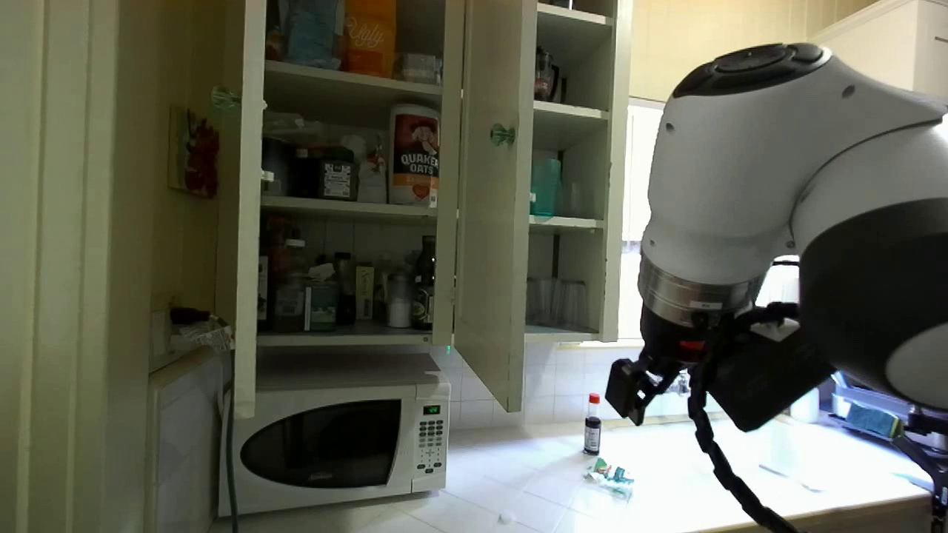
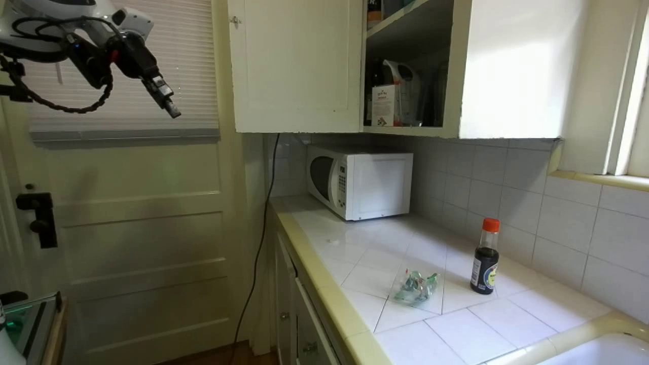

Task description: Close the top right cabinet door

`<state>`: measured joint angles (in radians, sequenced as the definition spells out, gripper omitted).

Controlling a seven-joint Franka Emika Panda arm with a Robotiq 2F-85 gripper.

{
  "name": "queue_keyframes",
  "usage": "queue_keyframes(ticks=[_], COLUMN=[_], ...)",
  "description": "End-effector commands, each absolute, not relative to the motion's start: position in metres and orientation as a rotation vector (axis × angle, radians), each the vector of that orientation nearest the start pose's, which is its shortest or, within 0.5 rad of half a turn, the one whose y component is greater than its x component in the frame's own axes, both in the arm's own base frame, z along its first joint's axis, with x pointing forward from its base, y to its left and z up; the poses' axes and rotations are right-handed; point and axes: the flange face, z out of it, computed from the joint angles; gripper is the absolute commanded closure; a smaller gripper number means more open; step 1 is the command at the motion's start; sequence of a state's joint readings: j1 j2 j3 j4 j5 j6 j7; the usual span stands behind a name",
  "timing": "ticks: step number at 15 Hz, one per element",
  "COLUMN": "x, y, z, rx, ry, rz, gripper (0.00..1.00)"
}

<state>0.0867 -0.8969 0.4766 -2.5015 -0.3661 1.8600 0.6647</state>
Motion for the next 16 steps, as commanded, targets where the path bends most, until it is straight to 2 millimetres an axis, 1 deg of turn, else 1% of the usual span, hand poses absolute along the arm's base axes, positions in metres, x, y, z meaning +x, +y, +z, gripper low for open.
queue_keyframes(ticks=[1,4,5,6,7,9,10,12,14,16], x=[0.307,0.321,0.326,0.329,0.321,0.327,0.327,0.329,0.328,0.321], y=[0.165,0.162,0.161,0.16,0.159,0.156,0.156,0.16,0.162,0.168], z=[0.59,0.611,0.614,0.614,0.612,0.615,0.613,0.614,0.616,0.622], rx=[2.506,2.553,2.566,2.581,2.553,2.56,2.575,2.566,2.554,2.539], ry=[-0.047,0.146,0.219,0.26,0.161,0.213,0.226,0.231,0.208,0.191], rz=[0.747,0.828,0.847,0.83,0.837,0.829,0.83,0.841,0.865,0.908], gripper=[0.0,0.0,0.0,0.0,0.0,0.0,0.0,0.0,0.0,0.0])
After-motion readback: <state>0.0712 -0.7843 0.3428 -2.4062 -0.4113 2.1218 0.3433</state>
